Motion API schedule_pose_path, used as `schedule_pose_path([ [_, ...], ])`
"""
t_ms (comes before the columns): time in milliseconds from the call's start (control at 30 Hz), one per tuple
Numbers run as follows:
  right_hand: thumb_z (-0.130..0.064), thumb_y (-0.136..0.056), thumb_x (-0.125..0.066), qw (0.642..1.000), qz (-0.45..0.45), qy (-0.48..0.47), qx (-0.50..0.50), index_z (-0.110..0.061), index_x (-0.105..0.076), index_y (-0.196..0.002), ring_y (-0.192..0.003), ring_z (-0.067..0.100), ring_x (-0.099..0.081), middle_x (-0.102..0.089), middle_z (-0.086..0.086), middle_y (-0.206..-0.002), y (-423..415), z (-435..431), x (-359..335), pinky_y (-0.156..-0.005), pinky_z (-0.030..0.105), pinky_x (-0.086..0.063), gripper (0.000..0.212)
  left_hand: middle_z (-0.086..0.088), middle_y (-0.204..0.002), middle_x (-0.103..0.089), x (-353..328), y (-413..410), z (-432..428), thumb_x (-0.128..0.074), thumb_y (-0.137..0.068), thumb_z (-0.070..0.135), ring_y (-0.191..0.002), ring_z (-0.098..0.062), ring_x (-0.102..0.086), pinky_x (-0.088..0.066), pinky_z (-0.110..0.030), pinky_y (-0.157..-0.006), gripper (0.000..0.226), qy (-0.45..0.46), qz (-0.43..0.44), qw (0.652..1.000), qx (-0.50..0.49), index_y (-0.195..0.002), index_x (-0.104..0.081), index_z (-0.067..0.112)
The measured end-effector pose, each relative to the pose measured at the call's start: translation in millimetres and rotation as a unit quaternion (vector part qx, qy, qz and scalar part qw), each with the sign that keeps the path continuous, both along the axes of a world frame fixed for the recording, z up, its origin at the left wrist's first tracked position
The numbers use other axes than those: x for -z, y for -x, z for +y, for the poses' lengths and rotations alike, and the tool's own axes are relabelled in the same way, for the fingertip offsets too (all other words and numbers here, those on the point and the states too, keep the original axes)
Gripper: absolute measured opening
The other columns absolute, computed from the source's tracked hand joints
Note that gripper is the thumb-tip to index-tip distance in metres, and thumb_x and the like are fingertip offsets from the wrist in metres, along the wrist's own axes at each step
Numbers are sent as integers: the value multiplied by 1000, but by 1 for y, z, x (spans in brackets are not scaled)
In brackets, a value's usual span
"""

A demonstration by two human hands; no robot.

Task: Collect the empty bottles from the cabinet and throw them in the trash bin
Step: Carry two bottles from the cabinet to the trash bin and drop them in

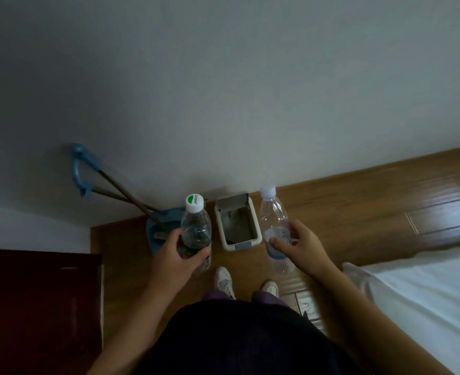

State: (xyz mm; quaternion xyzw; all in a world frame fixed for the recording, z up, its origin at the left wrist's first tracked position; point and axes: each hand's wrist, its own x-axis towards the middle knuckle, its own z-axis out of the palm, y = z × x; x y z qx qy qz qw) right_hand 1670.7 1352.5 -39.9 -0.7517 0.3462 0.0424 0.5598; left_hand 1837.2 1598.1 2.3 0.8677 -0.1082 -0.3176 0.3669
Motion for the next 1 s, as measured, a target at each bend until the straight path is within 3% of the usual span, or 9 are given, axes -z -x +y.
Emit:
schedule_pose_path([
  [100,-76,-60,-62,1000,-4,-6,20,-33,-56,-117,-99,7,-67,-69,-9,-107,5,13,2,-86,32,-59,72,16,-115,-53,2,-1,2,-78,-80,40,-108,-7,-50,-43,-22,-81,57,4,11,1000,13,-130,-51,32],
  [267,-48,-79,-74,998,17,-4,61,-30,-56,-121,-100,6,-66,-68,-10,-110,-9,33,16,-88,35,-59,49,11,-117,-58,20,-33,3,-80,-78,38,-111,-11,-54,-46,-22,-80,53,-2,35,997,62,-124,-53,33],
  [500,-57,-77,-72,984,48,-19,171,-27,-57,-126,-103,7,-66,-68,-11,-113,-63,63,45,-87,34,-59,59,3,-128,-64,64,-120,-1,-84,-71,45,-121,-18,-59,-53,-45,-98,67,-16,55,990,130,-130,-56,26],
  [600,-55,-79,-73,972,50,-44,228,-28,-54,-129,-104,7,-65,-66,-10,-117,-86,69,66,-83,29,-58,60,3,-129,-63,90,-153,-14,-85,-70,46,-120,-18,-59,-54,-45,-96,69,-9,60,984,170,-129,-52,31],
  [700,-53,-79,-73,951,57,-78,295,-28,-48,-137,-107,11,-65,-62,-9,-123,-103,75,89,-82,32,-61,68,6,-129,-63,119,-172,-30,-85,-70,46,-119,-17,-60,-54,-42,-94,68,-13,66,977,203,-127,-51,33],
  [833,-45,-85,-71,941,70,-80,321,-26,-47,-139,-105,8,-63,-60,-7,-123,-120,75,132,-67,18,-55,61,8,-135,-55,172,-180,-54,-85,-74,35,-126,-16,-53,-51,-36,-95,66,-10,92,965,247,-127,-46,37],
  [933,-44,-86,-70,934,72,-79,340,-26,-48,-138,-108,9,-62,-61,-6,-124,-126,65,186,-72,19,-54,60,7,-138,-55,228,-175,-67,-84,-75,31,-128,-14,-52,-47,-20,-87,68,6,91,962,256,-131,-46,35],
  [1000,-43,-85,-71,926,62,-80,363,-26,-50,-135,-110,10,-62,-61,-7,-124,-129,56,228,-78,23,-55,58,7,-137,-57,269,-168,-73,-84,-75,33,-127,-12,-53,-47,-19,-88,69,13,77,961,266,-134,-48,31],
])
